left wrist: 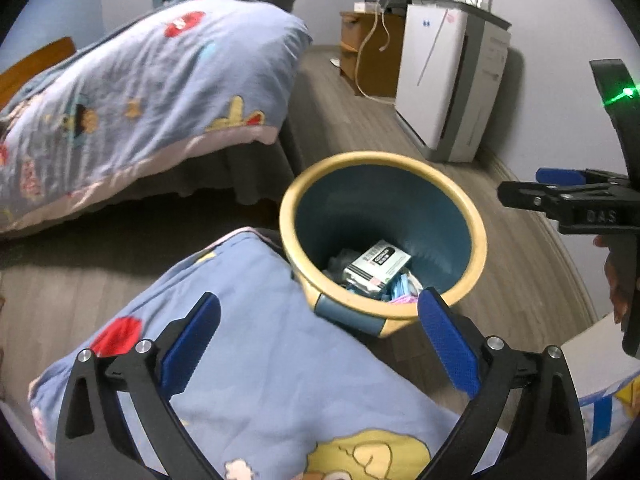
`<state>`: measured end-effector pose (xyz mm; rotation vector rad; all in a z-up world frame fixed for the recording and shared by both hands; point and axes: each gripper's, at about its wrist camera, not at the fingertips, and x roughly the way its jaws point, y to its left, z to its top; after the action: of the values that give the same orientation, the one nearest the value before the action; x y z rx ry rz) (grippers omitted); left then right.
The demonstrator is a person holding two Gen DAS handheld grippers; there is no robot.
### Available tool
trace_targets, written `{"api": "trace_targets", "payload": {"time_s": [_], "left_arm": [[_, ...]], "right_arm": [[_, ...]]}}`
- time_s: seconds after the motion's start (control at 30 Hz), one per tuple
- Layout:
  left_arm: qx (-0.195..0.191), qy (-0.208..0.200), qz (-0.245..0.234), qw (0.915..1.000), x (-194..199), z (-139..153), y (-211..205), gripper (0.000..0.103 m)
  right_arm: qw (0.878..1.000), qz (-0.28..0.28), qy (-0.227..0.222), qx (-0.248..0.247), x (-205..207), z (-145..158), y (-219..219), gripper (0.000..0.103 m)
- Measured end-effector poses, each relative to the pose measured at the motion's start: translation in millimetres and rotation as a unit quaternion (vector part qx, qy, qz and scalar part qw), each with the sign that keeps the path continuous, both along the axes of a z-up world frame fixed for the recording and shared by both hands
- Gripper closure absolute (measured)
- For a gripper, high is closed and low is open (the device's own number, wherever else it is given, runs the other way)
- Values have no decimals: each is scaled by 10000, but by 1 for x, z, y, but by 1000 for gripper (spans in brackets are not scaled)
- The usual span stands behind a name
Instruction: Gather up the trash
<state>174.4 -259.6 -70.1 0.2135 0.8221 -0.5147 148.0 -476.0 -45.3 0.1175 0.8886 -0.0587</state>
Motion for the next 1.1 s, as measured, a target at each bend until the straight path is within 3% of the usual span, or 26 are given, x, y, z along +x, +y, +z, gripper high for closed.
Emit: {"api": "trace_targets", "payload": {"time_s": [0.1,0.2,0.27,0.6,1.1], "left_arm": [[97,-47,121,9999,-9,5,1,5],[282,-165,272,9991,-21,11,1,5],[202,-217,284,9992,-28,15,1,5],[42,-585,94,9982,-59,33,-7,5],[24,-553,42,9985,-65,34,-6,5]], "right_arm": [[9993,347,-16,168,-12,6,3,6],[9967,801,-9,-143,-25,10,14,6],[9948,963,51,-317,-33,10,17,6],[9910,1221,9,-553,-55,21,17,6],[9898,1227,186,-702,-58,17,18,6]]}}
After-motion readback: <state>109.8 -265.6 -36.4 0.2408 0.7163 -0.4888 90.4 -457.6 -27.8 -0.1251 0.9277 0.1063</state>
